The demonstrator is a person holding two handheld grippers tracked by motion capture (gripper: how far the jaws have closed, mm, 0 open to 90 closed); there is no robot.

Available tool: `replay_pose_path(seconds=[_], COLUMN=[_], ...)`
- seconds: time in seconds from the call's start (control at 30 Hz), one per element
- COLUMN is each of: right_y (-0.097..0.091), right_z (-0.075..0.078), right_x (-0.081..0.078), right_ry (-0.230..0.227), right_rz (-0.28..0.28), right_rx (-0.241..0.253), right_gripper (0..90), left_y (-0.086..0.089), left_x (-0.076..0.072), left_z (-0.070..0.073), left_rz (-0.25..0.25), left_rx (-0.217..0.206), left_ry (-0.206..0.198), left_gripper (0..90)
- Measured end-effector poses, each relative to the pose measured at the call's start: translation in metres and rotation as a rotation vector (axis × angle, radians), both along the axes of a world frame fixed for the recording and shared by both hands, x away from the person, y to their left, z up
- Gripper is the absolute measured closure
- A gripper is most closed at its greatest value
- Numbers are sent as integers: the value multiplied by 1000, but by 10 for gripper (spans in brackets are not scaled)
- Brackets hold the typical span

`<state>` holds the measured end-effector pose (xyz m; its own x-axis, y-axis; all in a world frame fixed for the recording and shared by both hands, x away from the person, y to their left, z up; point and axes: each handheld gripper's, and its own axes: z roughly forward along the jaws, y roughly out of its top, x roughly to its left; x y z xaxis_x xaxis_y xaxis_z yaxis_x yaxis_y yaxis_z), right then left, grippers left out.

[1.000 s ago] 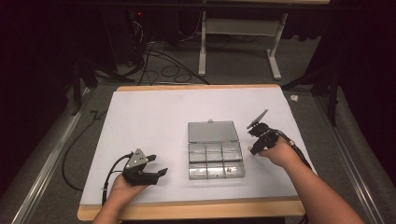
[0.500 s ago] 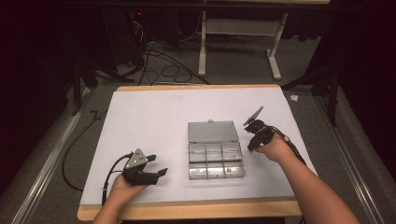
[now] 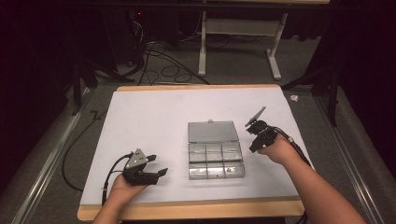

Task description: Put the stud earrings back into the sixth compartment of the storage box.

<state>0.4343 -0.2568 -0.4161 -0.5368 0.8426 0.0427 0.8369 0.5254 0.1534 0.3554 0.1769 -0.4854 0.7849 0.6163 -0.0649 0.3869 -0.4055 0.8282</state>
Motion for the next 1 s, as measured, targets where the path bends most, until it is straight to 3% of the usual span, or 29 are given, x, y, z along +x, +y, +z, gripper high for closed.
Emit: replay_pose_path(seconds=[0.7,0.87,0.9,0.97,1.0], right_y=[9,20,23,30,35], right_z=[30,36,37,38,37], right_x=[-50,-58,-58,-60,-60], right_ry=[21,29,20,33,24], right_rz=[75,81,109,97,137], right_rx=[1,10,17,19,23], right_gripper=[886,885,885,886,885], left_y=[0,0,0,0,0], left_x=[0,0,0,0,0], left_z=[0,0,0,0,0], left_rz=[1,0,0,0,1], left_rx=[-5,-3,-3,-2,-2], left_ry=[-2,1,1,1,1], left_gripper=[273,273,273,273,273])
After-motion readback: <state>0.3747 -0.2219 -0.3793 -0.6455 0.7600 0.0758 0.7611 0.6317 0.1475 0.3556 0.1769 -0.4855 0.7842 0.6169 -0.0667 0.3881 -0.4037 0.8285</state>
